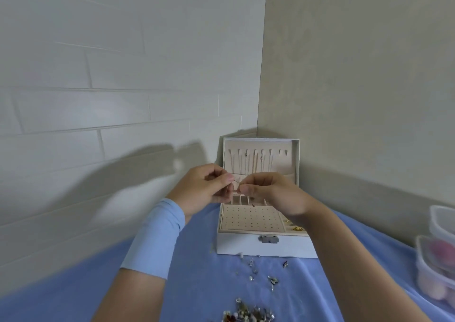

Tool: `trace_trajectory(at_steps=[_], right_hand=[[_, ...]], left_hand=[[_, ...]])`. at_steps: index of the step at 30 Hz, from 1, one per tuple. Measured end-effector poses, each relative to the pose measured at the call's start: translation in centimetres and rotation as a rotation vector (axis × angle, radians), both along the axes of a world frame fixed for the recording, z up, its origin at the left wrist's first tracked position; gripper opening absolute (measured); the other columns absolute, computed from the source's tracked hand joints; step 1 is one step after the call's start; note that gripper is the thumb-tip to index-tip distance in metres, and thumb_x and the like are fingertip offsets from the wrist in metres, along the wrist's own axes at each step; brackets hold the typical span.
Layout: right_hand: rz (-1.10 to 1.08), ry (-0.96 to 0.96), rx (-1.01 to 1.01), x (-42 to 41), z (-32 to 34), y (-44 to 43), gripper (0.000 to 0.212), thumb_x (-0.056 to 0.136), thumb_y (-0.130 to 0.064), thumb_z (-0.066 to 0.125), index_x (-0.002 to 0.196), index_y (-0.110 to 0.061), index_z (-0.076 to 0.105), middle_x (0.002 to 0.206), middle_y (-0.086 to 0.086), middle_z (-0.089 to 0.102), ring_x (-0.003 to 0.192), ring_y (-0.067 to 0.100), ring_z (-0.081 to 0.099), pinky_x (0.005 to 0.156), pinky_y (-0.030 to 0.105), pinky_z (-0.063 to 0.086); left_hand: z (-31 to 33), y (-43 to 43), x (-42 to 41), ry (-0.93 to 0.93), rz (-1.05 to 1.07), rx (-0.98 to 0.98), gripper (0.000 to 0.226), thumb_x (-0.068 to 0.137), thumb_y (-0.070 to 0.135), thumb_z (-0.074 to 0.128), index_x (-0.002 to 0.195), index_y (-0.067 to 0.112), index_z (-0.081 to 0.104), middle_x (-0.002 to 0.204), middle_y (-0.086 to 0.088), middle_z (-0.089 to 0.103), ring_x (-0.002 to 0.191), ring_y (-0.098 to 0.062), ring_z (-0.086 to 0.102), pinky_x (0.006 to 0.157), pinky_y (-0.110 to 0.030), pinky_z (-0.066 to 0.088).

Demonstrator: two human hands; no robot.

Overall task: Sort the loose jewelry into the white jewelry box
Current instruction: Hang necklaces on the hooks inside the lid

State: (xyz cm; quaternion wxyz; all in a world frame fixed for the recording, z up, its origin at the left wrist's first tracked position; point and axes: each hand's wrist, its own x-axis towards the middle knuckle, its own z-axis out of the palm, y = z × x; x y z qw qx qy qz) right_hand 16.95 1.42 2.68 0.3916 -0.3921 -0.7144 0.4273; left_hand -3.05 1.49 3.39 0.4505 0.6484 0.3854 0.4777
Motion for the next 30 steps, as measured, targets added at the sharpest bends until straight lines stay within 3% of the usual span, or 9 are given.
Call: trace_trajectory(at_steps=[4,6,11,14,18,22,23,25,30], right_hand=[[-0.034,0.065,-0.010,0.4,-0.7,1.3,0.013,0.086,-0.030,0.064,0.081,-0.020,0.070,0.100,0.005,0.074,0.090,0.008,0.064,0.082,0.026,0.042],[-0.068,0.122,-0.008,0.4,-1.3,2.1,0.016,0.095,-0.027,0.062,0.087,-0.019,0.074,0.108,0.009,0.075,0.098,0.017,0.068,0.086,0.030,0.045],[-0.035,0.287,-0.100,-0.6,-2.7,3.5,0.037,0.105,-0.021,0.048,0.106,0.013,0.063,0.099,0.019,0.073,0.095,0.032,0.070,0.098,0.049,0.050],[-0.029,0.399,-0.188,-1.2,-2.7,3.5,0.031,0.106,-0.020,0.043,0.097,0.005,0.059,0.085,0.019,0.067,0.071,0.030,0.065,0.076,0.041,0.056],[-0.035,0.414,-0.230,-1.1,-2.9,3.3,0.021,0.103,-0.020,0.052,0.083,-0.012,0.053,0.069,0.006,0.048,0.053,0.018,0.037,0.056,0.031,0.041],[-0.036,0.340,-0.242,-0.6,-3.1,3.1,0.004,0.098,-0.015,0.062,0.100,-0.013,0.059,0.065,0.000,0.036,0.056,0.014,0.025,0.050,0.026,0.023],[-0.046,0.311,-0.237,-0.3,-3.2,3.2,0.012,0.096,-0.013,0.064,0.108,-0.013,0.060,0.064,-0.001,0.034,0.056,0.014,0.022,0.051,0.027,0.018],[-0.078,0.280,-0.234,0.3,-3.0,3.2,0.024,0.094,-0.008,0.066,0.117,-0.012,0.060,0.062,-0.002,0.033,0.055,0.013,0.021,0.051,0.027,0.015],[-0.104,0.232,-0.226,2.4,-0.9,3.5,0.024,0.097,-0.007,0.060,0.120,-0.013,0.066,0.059,-0.005,0.034,0.050,0.010,0.027,0.043,0.020,0.025]], left_hand=[[-0.9,1.2,0.5,0.048,0.048,0.022,0.013,0.086,0.010,0.073,0.083,-0.001,0.068,0.069,-0.011,0.068,0.067,-0.018,0.068,0.071,-0.029,0.060],[-1.2,1.8,0.6,0.112,0.031,-0.001,0.015,0.085,0.013,0.075,0.083,-0.001,0.070,0.071,-0.011,0.070,0.069,-0.017,0.069,0.070,-0.026,0.060],[-1.7,3.0,0.5,0.148,0.014,0.015,0.017,0.092,0.018,0.068,0.083,0.004,0.069,0.069,-0.002,0.069,0.067,-0.013,0.065,0.072,-0.028,0.060],[-1.9,3.4,0.6,0.083,0.041,0.034,0.018,0.097,0.016,0.059,0.088,0.001,0.066,0.071,0.000,0.069,0.066,-0.010,0.062,0.067,-0.021,0.056],[-2.2,3.4,1.2,-0.173,-0.052,-0.055,0.017,0.101,0.012,0.052,0.088,0.004,0.059,0.077,-0.004,0.067,0.072,-0.013,0.063,0.078,-0.029,0.058],[-2.3,3.1,1.9,-0.366,-0.125,-0.171,0.021,0.103,0.012,0.047,0.082,0.009,0.052,0.070,-0.003,0.054,0.058,-0.013,0.047,0.060,-0.026,0.050],[-2.2,3.0,1.9,-0.374,-0.127,-0.190,0.022,0.103,0.014,0.047,0.082,0.012,0.050,0.068,-0.001,0.048,0.055,-0.012,0.040,0.053,-0.023,0.043],[-1.9,3.0,1.9,-0.249,-0.065,-0.153,0.022,0.102,0.018,0.050,0.080,0.016,0.051,0.064,0.005,0.039,0.052,-0.008,0.032,0.047,-0.018,0.032],[-1.2,4.4,2.5,0.461,0.139,0.234,0.010,0.090,0.027,0.066,0.099,0.026,0.070,0.064,0.017,0.045,0.060,0.000,0.043,0.063,-0.018,0.035]])
